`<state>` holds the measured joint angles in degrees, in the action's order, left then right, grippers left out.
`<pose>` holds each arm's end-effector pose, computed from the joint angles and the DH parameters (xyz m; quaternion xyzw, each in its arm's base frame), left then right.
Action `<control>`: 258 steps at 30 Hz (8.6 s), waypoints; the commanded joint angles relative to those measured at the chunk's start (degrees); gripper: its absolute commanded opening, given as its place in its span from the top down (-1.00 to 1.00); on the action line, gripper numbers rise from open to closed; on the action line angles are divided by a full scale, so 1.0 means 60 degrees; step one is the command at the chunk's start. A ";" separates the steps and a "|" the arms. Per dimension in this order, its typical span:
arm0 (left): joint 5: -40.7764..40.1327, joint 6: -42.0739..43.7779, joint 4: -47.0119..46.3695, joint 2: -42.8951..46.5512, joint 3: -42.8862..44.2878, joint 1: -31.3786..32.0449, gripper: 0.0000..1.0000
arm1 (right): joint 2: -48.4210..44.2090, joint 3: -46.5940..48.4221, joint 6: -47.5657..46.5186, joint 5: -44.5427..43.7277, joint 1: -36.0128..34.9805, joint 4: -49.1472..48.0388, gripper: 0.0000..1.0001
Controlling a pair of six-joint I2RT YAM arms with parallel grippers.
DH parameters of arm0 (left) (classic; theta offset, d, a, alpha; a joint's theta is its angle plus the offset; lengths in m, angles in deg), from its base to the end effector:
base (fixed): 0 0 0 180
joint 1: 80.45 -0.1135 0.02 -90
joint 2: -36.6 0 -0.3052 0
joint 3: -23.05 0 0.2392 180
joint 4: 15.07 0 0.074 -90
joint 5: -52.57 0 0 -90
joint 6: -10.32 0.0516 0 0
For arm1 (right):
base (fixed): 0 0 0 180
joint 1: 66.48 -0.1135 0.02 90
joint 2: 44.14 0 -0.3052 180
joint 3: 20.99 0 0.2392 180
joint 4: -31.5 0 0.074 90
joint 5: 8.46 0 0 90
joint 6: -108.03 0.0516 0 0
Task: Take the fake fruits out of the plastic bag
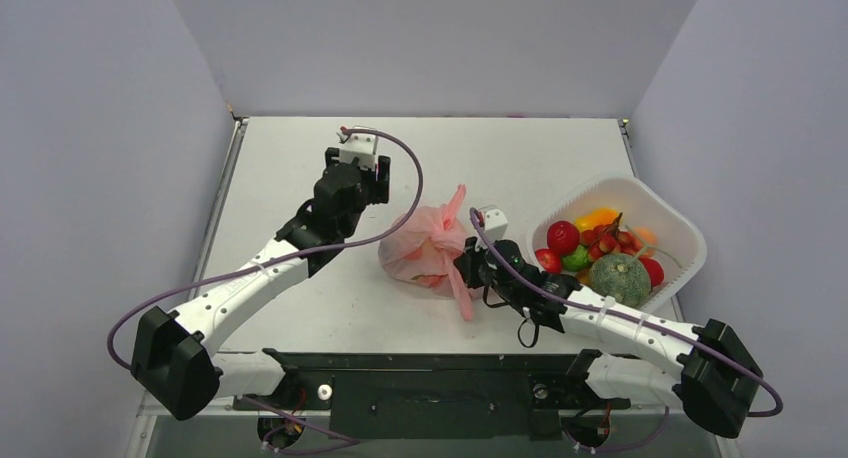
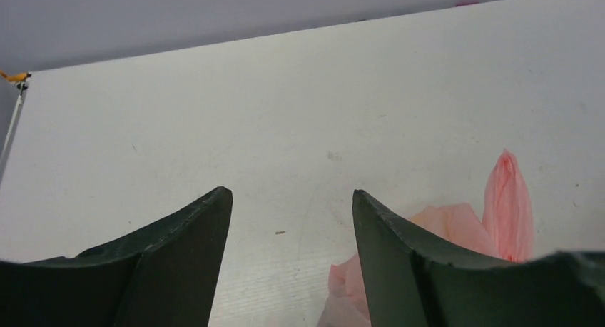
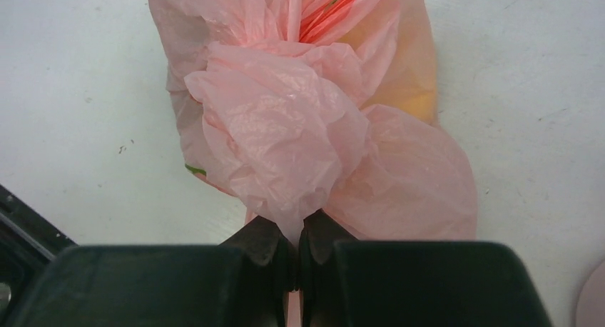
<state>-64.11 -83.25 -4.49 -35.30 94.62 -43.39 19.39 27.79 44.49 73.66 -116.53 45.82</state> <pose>0.2392 -0.1516 0.3795 0.0755 0.7608 -0.0482 0.6427 0.1497 0.1677 0.2650 -0.1417 0.8489 0.2667 0.4339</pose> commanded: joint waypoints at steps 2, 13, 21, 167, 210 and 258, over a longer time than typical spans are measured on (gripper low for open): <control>0.1958 -0.1478 0.1631 -0.0278 0.0789 -0.0303 -0.36 | -0.0759 -0.0733 0.0830 0.0554 -0.0262 -0.1406 1.00; 0.6609 0.0874 0.2475 -0.0921 0.0955 -0.0050 -0.95 | -0.1111 -0.1107 0.1062 -0.0264 -0.0383 -0.0853 1.00; 0.5487 0.1143 0.3690 -0.2621 0.1612 0.1085 -0.83 | -0.1726 -0.1081 0.0990 -0.0082 -0.0437 -0.0368 0.99; -0.0298 0.0713 0.2809 0.0016 0.0676 0.1093 1.00 | -0.2651 -0.1295 0.0827 -0.2000 -0.0800 0.0899 1.00; 0.0235 0.0677 0.2874 -0.0010 0.0753 0.1089 0.93 | -0.2285 -0.1127 0.0020 -0.2829 -0.1447 0.0429 1.00; 0.1996 0.1926 0.0917 0.0209 -0.0609 0.2568 -0.55 | -0.0933 -0.0292 0.0321 -0.1716 -0.2091 -0.0636 1.00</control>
<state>-45.45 -75.45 2.33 -34.38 89.39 -30.32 13.05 23.25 45.61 63.04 -128.09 45.62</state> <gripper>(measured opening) 0.780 0.006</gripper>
